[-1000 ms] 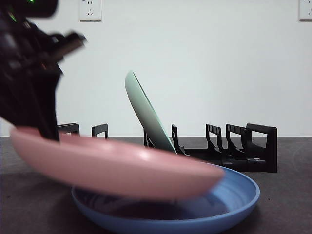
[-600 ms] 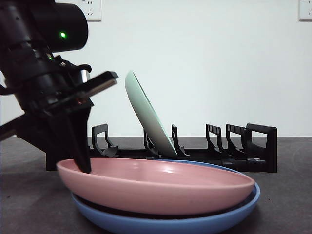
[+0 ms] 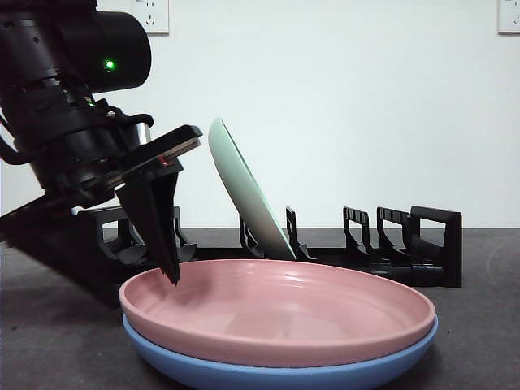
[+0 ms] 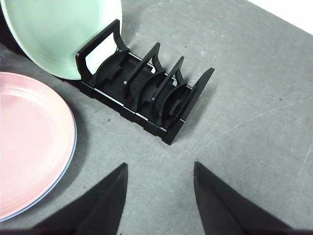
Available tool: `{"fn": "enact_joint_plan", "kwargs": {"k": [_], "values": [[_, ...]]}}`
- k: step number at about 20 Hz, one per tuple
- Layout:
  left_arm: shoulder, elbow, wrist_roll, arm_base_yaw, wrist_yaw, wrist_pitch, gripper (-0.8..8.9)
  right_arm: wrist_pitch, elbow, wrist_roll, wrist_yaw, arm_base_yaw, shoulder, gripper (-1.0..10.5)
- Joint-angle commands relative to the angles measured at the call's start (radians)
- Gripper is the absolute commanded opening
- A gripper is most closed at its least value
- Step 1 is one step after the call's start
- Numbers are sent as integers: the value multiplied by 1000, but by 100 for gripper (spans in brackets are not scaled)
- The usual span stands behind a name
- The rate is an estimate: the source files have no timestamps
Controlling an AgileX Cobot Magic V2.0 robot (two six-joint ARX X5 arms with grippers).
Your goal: Place the plate
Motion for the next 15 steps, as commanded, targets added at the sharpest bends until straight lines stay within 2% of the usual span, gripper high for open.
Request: {"fn": "enact_joint_plan", "kwargs": {"k": [1, 4, 7, 11, 15], "values": [[5, 41, 16, -5, 4, -32, 383, 6, 0, 18, -2, 4, 3, 210], [-91, 66, 85, 6, -11, -34, 380, 5, 0, 21, -2, 4, 3, 210], [-291, 70, 205, 29, -99, -58, 375, 2, 0, 36, -3, 4, 3, 210], [-619, 70, 342, 89, -202, -252, 375, 2, 0, 37, -6, 4, 3, 210], [-929, 70, 346, 133, -203, -358, 375, 1, 0, 45, -49, 4, 5, 210]]}}
